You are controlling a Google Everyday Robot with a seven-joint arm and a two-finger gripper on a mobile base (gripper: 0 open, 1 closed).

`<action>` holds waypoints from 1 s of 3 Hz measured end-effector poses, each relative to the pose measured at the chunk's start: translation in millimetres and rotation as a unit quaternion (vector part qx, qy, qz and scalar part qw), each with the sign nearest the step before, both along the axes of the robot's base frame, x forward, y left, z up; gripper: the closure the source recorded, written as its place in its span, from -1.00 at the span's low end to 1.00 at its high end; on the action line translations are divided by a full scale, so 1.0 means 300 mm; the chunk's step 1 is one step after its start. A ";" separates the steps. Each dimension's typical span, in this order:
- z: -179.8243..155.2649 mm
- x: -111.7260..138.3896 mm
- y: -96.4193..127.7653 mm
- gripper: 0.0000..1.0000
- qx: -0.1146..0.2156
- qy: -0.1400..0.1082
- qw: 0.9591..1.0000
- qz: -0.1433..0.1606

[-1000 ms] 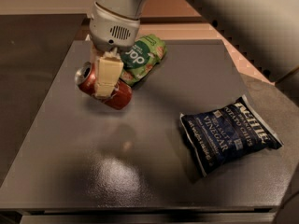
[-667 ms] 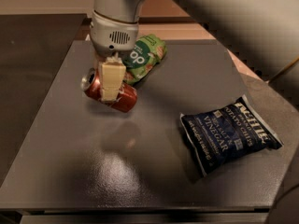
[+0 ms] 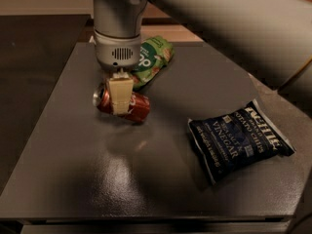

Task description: Knock coke can over

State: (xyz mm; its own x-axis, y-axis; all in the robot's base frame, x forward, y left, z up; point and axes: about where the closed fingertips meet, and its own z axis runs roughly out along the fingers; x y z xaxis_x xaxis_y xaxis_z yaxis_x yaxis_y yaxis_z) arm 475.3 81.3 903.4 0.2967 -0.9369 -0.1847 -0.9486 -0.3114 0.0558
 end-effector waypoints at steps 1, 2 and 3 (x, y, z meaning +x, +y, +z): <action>-0.028 0.002 -0.014 -0.65 -0.024 -0.009 1.000 -0.001; -0.054 0.021 0.000 -1.00 -0.027 -0.021 0.999 -0.004; -0.054 0.021 0.000 -1.00 -0.027 -0.021 0.999 -0.004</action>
Offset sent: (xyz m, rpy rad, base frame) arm -0.0122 -0.0306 -0.0260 -0.1962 0.0393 0.0121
